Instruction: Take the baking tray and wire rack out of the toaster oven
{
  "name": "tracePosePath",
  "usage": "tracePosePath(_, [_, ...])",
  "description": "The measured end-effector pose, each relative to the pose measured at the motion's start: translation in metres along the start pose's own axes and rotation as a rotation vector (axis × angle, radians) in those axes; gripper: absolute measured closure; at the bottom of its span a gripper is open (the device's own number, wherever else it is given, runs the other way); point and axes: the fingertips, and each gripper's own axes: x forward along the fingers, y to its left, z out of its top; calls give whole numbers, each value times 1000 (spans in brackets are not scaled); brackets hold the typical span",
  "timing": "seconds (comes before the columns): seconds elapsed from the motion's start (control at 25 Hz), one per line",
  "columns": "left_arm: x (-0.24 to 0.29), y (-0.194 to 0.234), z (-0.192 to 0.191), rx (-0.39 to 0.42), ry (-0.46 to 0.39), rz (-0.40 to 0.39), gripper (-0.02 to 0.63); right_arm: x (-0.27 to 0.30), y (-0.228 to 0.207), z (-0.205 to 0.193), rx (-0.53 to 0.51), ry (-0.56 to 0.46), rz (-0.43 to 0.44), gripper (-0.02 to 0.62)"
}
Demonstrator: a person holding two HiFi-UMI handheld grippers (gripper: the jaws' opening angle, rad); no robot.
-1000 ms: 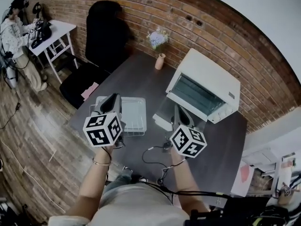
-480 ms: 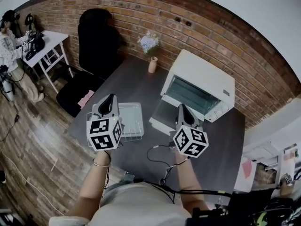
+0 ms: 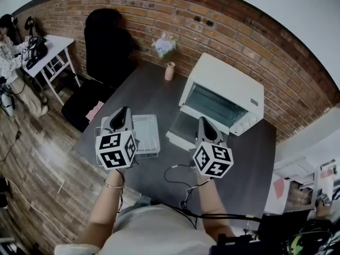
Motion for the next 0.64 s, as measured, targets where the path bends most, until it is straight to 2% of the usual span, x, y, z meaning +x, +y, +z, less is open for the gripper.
tracePosePath(0.64, [12, -19, -17, -18, 28, -10, 589, -2, -19, -9, 2, 17, 2, 595])
